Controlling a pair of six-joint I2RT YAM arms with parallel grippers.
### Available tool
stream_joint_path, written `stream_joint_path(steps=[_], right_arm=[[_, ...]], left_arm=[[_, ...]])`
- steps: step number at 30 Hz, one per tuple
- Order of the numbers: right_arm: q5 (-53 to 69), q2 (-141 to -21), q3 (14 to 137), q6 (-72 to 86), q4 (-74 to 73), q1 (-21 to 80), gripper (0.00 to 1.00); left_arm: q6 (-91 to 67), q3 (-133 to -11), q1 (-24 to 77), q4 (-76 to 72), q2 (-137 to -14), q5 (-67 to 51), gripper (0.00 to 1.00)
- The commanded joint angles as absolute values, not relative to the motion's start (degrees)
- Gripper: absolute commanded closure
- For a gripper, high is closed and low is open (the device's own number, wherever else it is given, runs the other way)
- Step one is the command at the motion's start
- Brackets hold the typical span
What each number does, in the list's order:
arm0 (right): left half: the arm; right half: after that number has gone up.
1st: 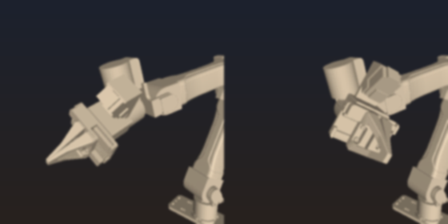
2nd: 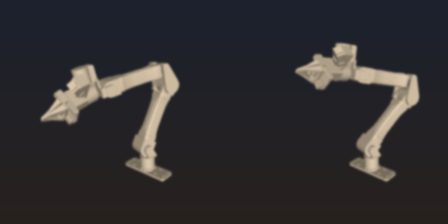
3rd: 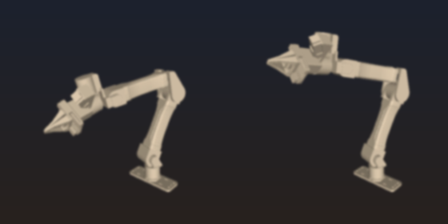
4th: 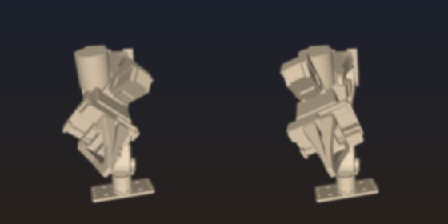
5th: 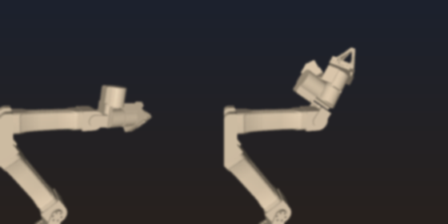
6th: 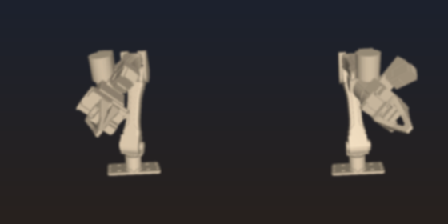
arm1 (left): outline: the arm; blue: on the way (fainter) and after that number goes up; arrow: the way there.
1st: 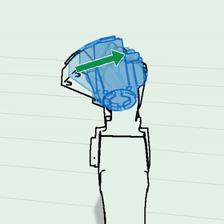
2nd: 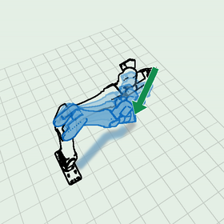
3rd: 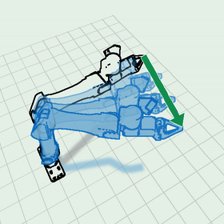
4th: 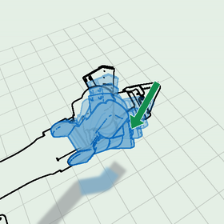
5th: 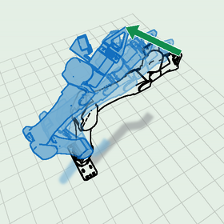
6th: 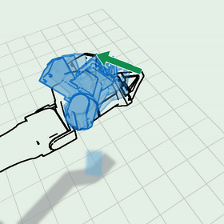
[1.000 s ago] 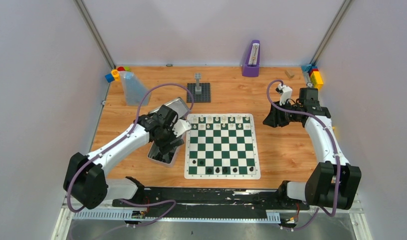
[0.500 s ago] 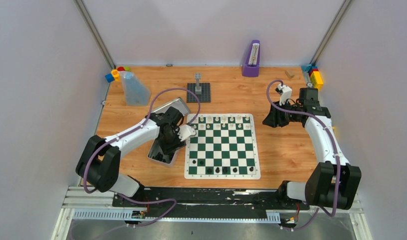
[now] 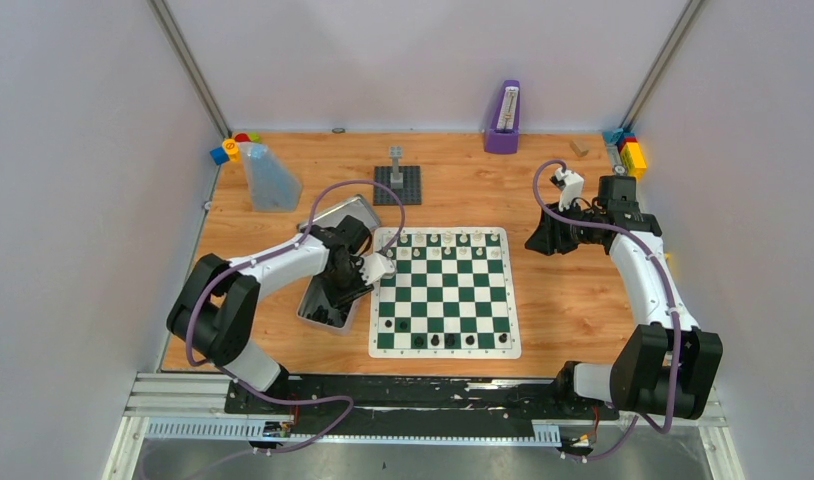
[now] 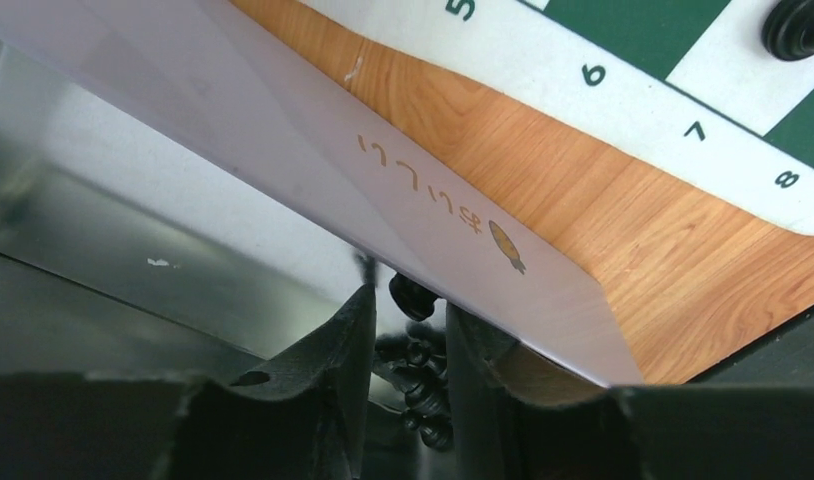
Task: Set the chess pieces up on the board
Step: Pick up the chess piece from the storage box.
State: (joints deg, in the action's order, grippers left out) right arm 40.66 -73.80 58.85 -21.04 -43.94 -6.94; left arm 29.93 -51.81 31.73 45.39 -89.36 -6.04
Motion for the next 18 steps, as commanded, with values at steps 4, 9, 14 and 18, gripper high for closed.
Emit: stream_joint_path(steps=[4, 9, 14, 18], right_arm=[[42.89, -73.65, 58.34, -22.06, -43.91, -7.21, 0.65], [42.98, -73.65, 58.33, -22.15, -43.95, -7.21, 0.65], [43.06, -73.86, 58.36, -22.24, -43.99, -7.19, 0.65], [43.47, -73.84, 58.51, -22.23, -44.19, -7.19, 0.65]], left_arm=[[29.66, -51.84, 30.27, 41.16, -89.54, -8.95, 0.70], [29.22, -50.96, 27.94, 39.37, -86.84, -8.53, 0.80], [28.76, -50.80, 25.82, 39.83, -81.20, -8.61, 0.87], [28.17, -50.95, 25.59, 41.15, -77.56, -8.94, 0.88]])
